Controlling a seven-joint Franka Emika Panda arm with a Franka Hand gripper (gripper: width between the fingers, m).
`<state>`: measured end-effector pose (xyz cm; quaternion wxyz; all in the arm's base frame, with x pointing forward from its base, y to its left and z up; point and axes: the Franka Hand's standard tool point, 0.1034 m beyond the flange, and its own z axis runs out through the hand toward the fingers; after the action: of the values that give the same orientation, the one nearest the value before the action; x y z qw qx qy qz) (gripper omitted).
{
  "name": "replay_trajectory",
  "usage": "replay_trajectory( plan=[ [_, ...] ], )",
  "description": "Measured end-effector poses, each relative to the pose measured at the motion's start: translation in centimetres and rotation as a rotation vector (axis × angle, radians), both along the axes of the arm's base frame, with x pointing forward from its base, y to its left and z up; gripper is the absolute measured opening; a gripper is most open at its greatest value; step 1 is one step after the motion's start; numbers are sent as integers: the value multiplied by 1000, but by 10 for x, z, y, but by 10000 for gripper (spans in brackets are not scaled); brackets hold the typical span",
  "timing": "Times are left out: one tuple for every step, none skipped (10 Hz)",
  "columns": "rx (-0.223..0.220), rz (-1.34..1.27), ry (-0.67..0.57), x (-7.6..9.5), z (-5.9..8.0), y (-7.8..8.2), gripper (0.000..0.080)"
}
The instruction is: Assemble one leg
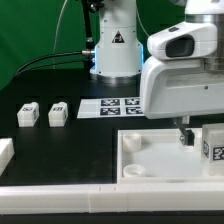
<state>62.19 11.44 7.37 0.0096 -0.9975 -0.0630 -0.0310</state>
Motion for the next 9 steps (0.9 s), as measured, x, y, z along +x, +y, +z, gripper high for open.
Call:
replay_trajectory(
  plan=[
    [-2,33,-1,0,0,-1,649],
    [-1,24,-1,0,0,-1,649],
    [-1,24,-1,0,0,-1,649],
    [-1,24,-1,0,0,-1,533],
    [-1,24,-1,0,0,-1,400],
    [-1,24,-1,0,0,-1,400],
    [-1,19,0,0,0,-1,291],
    [2,-26,1,0,0,-1,291],
    [2,-27,1,0,0,-1,291]
  ],
)
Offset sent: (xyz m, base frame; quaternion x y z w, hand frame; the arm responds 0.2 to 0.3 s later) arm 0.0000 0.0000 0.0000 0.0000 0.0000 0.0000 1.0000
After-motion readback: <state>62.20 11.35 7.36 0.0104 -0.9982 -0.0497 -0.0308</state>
